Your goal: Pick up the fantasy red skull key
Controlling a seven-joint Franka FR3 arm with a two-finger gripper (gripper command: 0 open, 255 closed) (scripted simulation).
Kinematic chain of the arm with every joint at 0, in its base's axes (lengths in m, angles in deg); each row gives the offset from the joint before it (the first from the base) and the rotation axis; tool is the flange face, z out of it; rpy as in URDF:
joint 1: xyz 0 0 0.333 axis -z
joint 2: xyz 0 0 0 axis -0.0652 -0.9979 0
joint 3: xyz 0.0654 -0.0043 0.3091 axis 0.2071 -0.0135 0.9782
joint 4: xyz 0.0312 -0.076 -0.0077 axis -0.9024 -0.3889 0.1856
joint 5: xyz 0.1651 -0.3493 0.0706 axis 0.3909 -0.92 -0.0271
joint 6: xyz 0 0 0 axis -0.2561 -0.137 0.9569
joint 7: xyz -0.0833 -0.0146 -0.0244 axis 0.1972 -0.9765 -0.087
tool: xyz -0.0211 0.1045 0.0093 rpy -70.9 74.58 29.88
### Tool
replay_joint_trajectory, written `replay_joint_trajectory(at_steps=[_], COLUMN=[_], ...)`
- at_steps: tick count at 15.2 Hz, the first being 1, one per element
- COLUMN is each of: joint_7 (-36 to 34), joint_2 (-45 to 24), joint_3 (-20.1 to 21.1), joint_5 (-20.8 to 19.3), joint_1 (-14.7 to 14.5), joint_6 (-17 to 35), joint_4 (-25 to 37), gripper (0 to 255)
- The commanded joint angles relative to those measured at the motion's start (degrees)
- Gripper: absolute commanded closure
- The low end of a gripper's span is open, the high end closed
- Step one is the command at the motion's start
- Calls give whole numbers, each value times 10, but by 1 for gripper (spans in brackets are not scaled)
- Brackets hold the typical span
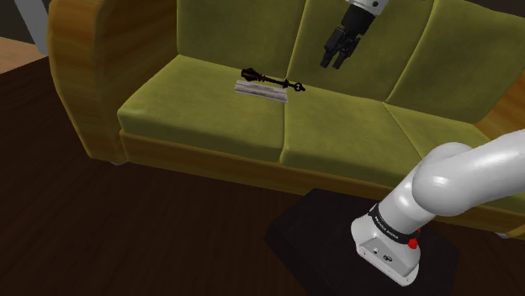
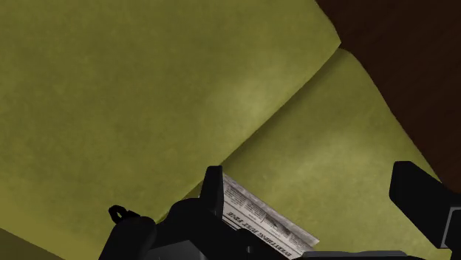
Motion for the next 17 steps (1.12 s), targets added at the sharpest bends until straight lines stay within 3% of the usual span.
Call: replay_joint_trajectory(at_steps=[1, 9, 17], joint_7=[31, 145, 233], joint_2=[-52, -259, -481], joint_3=[-17, -61, -66], joint_5=[4, 48, 103], joint_1=[-4, -10, 19], joint_6=[10, 9, -45], joint_4=[30, 180, 397], gripper=[0, 0, 0])
